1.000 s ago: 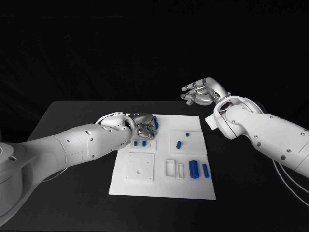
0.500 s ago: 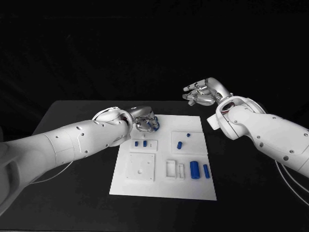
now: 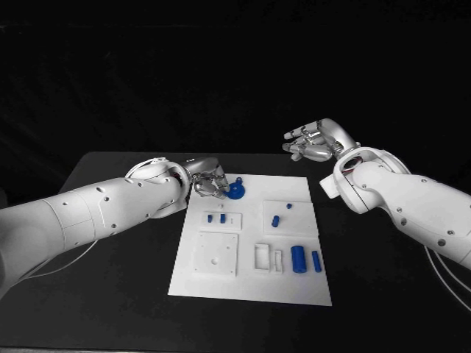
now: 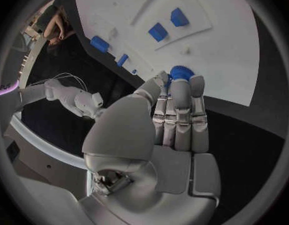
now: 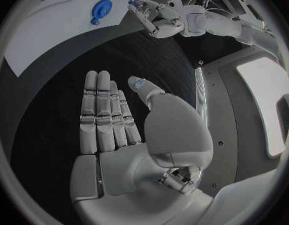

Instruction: Assemble the parts on the task board

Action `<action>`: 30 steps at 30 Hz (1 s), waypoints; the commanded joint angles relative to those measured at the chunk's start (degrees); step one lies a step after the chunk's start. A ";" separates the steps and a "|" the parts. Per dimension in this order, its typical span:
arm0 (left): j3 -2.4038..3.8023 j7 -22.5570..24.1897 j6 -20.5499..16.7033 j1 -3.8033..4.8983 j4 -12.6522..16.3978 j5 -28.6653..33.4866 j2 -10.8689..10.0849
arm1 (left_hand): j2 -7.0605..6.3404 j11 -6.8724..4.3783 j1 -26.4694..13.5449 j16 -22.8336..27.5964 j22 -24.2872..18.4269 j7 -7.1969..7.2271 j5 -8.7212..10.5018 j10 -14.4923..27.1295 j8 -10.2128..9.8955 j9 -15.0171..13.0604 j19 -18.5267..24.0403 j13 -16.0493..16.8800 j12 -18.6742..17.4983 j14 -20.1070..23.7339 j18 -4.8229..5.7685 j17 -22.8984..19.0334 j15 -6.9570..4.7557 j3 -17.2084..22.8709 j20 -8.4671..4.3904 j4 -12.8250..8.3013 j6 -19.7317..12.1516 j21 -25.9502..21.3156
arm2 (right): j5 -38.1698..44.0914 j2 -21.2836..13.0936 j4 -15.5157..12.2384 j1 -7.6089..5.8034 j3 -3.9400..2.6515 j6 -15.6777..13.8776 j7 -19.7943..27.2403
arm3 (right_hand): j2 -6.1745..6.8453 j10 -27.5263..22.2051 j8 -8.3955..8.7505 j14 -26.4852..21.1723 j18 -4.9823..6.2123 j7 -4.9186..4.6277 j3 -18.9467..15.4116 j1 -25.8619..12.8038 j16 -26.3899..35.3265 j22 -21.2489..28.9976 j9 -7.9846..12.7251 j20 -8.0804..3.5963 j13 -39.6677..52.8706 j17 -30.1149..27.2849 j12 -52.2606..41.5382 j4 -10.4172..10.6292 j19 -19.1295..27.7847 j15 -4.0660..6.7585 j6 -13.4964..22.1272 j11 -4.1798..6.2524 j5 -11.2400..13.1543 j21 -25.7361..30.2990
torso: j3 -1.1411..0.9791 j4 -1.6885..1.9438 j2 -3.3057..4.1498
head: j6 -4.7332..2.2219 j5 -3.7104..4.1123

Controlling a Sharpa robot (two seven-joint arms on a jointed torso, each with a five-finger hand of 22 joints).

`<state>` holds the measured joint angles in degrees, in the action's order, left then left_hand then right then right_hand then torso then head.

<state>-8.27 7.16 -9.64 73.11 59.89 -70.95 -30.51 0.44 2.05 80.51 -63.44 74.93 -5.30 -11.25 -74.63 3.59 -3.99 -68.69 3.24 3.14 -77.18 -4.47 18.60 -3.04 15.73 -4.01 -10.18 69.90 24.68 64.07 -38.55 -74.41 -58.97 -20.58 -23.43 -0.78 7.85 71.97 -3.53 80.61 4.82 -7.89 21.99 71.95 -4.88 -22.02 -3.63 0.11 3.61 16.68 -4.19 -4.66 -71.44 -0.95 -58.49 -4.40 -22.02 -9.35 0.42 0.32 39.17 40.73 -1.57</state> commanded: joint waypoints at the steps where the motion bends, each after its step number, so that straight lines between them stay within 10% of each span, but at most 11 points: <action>1: 0.04 0.06 2.24 0.08 0.03 0.71 -0.17 | 0.32 0.07 0.23 0.23 1.13 0.02 -0.11 -0.47 0.01 0.01 -0.23 0.15 0.19 -0.41 -1.05 0.10 0.12 0.04 0.01 -0.20 0.19 -0.08 | -0.05 0.08 0.05 0.01 -0.02 0.22 0.59 | 0.12 -0.02 -0.04 0.14 0.37 -0.34 -0.05 -0.45 0.04 0.05 0.02 -0.08 -0.07 0.07 0.19 0.37 0.30 -0.23 0.12 -0.03 -0.32 -0.28 | -0.01 -0.19 0.04 | 0.02 -0.37; 30: -0.08 0.74 4.65 -1.77 -3.89 0.63 0.91 | 0.33 0.01 0.40 0.52 1.14 0.07 -0.09 -0.67 0.02 -0.01 -0.27 0.15 0.20 -0.50 -1.04 0.22 0.06 -0.12 -0.04 -0.37 0.36 -0.16 | -0.05 0.26 0.23 0.01 -0.02 0.45 0.58 | 0.06 -0.02 -0.03 0.15 0.36 -0.32 -0.07 -0.48 0.03 0.44 0.02 -0.09 -0.07 0.09 0.18 0.42 0.34 -0.22 0.06 -0.01 -0.43 -0.48 | -0.08 -0.23 0.05 | 0.29 -0.33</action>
<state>-8.37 7.34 -6.29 71.42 56.03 -70.66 -29.79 0.45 2.07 80.54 -63.19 74.92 -5.30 -11.14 -75.01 3.58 -3.90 -68.69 3.25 3.14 -77.19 -4.51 18.77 -3.02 15.56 -4.00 -10.19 69.89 24.68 64.01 -38.35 -74.15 -58.97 -20.58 -23.37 -0.78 7.85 71.98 -3.53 80.61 4.82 -7.89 21.99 71.95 -4.88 -21.63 -3.63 0.11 3.61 16.69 -4.19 -4.66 -71.44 -0.95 -58.49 -4.40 -22.25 -9.66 0.30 0.08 39.20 41.00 -1.91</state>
